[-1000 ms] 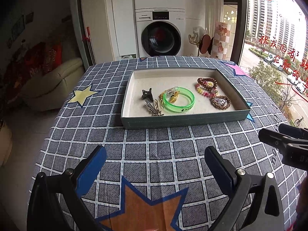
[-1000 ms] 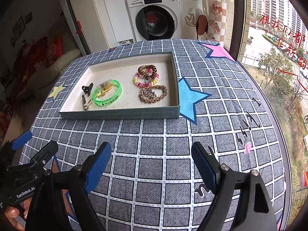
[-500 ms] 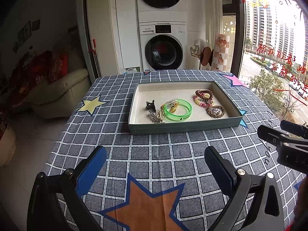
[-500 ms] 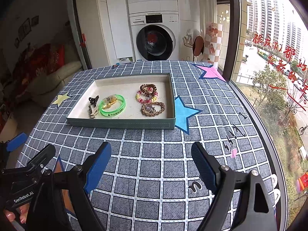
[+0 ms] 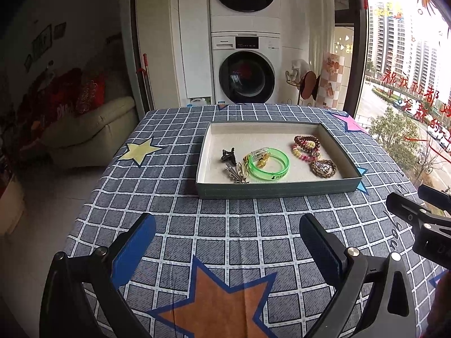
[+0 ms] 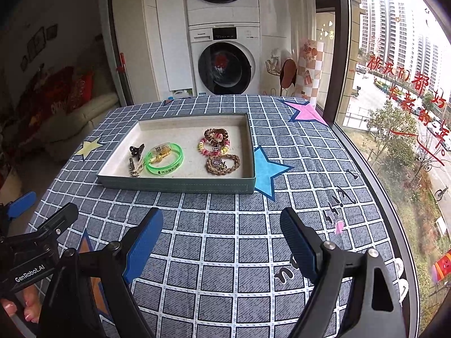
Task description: Organize jewelry
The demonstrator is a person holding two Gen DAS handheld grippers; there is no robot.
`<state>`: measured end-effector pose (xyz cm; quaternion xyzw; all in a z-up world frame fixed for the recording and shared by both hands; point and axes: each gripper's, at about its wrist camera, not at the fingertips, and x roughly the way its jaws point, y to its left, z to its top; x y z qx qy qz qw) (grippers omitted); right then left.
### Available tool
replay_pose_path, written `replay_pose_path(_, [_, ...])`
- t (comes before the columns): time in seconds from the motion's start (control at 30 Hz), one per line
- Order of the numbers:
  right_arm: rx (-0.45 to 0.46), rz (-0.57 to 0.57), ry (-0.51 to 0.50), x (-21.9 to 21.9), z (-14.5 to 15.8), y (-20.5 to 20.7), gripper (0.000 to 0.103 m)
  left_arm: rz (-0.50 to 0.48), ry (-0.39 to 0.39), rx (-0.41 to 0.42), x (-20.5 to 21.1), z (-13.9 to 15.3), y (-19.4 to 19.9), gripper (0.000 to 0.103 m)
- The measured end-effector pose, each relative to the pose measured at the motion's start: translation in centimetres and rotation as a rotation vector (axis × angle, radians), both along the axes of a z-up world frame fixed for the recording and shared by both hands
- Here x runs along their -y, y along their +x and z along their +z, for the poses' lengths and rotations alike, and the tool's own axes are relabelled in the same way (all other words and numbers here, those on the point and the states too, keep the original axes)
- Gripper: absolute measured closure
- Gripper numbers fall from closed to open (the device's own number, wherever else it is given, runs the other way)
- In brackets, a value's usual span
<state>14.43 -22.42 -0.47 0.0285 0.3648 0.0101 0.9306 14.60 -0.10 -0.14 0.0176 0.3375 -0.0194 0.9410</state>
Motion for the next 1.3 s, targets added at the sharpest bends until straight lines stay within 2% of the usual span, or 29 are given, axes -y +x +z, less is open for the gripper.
replay_pose_path(1.3, [0.005, 0.015, 0.007, -0.62, 0.47, 0.13, 0.016, 0.008, -0.004, -0.001, -0.37, 0.39, 0.32, 0.0])
